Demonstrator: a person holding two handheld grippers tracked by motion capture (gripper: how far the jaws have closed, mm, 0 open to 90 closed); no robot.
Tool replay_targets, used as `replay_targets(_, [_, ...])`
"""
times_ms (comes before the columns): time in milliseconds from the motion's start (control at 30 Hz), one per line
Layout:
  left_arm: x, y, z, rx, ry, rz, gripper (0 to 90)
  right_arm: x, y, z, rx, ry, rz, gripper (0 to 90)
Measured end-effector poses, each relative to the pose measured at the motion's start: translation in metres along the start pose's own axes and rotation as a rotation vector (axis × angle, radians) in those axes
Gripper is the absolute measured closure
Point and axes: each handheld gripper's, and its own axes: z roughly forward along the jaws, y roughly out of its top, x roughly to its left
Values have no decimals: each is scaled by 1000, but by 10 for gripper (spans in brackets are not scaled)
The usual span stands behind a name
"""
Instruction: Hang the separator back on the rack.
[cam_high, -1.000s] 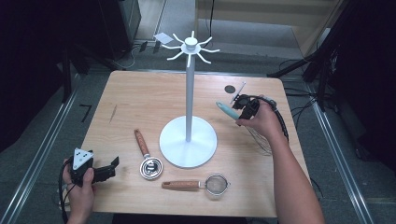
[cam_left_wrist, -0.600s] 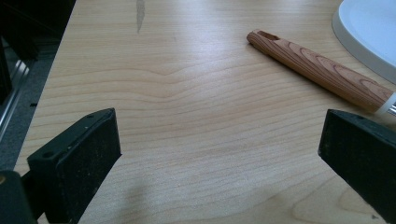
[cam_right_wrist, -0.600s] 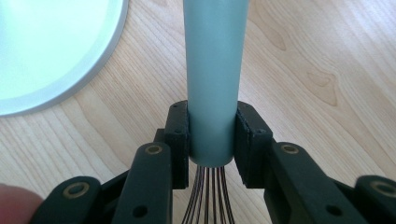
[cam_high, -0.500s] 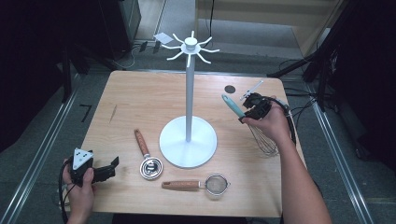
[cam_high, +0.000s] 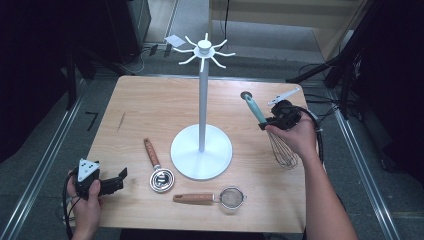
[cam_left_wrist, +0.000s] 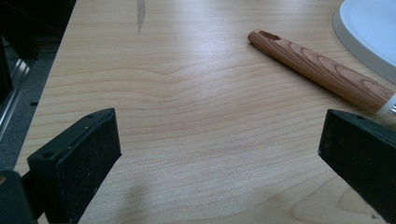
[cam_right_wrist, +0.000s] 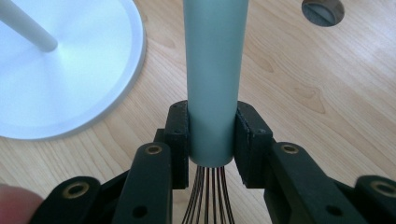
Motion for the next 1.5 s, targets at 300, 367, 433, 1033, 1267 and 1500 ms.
replay_targets(300, [0,0,0,1,3,3,0,4,-11,-10,-96,13,24,711])
replay_targets(367, [0,0,0,1,3,3,0,5,-12,-12,-117,15,23,710])
replay_targets(433, [-1,0,0,0,4,4,0,6,-14,-13,-141,21,23,710])
replay_targets(1033, [-1,0,0,-1,5,2,0,30,-24,-26,-373,70,49,710])
replay_targets(1267, [-1,0,0,-1,6,4,0,44,-24,-37,-489,88,47,710])
replay_targets(1500, [-1,0,0,-2,6,4,0,60,-18,-46,-564,113,43,710])
